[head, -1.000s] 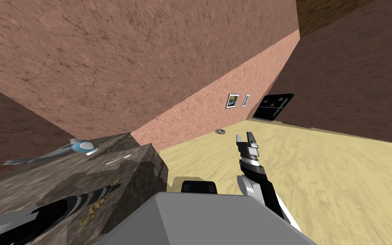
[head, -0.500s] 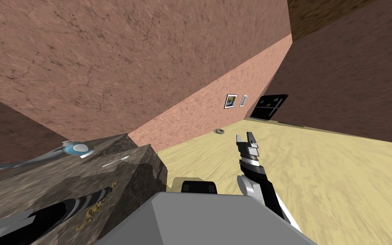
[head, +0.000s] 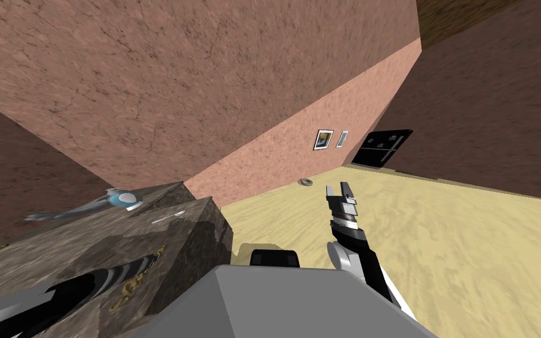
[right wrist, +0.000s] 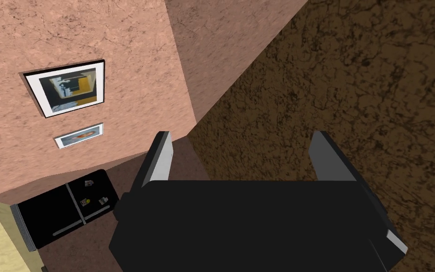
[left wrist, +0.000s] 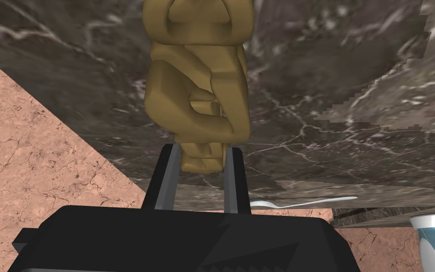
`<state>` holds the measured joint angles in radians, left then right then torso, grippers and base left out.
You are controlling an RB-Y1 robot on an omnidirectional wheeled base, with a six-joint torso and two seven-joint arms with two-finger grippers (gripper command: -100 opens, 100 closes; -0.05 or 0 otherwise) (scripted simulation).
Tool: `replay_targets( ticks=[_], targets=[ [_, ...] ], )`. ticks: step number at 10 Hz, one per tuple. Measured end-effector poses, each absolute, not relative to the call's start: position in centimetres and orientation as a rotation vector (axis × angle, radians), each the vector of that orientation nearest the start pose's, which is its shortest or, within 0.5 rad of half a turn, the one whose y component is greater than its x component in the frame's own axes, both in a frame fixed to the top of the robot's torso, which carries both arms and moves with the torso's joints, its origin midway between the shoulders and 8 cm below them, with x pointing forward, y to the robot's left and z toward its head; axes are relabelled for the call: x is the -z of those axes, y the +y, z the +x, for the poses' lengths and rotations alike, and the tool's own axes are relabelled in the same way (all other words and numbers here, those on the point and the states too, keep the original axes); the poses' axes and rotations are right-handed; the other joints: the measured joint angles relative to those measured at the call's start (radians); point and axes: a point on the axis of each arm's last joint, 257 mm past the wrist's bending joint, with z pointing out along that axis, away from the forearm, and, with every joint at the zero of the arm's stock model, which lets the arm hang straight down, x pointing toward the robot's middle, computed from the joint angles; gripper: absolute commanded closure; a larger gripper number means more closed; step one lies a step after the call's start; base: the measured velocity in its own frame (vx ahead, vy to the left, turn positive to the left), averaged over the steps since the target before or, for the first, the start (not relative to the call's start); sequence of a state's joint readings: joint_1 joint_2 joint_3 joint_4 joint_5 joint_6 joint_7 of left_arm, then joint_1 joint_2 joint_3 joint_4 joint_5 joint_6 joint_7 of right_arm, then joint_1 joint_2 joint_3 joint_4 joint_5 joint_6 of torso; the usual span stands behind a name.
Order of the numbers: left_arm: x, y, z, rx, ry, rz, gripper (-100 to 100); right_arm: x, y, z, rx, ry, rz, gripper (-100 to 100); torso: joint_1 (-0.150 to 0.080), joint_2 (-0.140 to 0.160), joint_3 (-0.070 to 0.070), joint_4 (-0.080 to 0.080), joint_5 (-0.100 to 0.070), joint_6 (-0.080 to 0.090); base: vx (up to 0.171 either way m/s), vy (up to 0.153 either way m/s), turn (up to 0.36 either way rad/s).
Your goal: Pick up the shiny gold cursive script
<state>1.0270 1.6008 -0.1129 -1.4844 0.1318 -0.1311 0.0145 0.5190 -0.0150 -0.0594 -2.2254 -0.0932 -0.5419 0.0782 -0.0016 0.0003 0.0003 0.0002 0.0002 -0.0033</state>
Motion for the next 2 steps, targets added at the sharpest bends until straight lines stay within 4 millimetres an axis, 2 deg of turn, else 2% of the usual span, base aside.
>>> replay_targets(
  ticks=[1, 2],
  targets=[
    [32.48, 66.95, 15.34, -0.209, 2.586, -0.453, 100, -0.38, -31.37, 33.92, -1.211, 0.601, 0.692, 0, -0.001, 0.0, 0.0, 0.0, 0.0, 0.001, 0.009, -0.017, 0.04],
    [32.44, 66.91, 15.39, -0.208, 2.587, -0.452, 0, -0.39, -31.37, 33.93, -1.212, 0.601, 0.692, 0, 0.0, 0.0, 0.0, 0.0, 0.0, 0.002, 0.0, 0.0, 0.0]
  ],
)
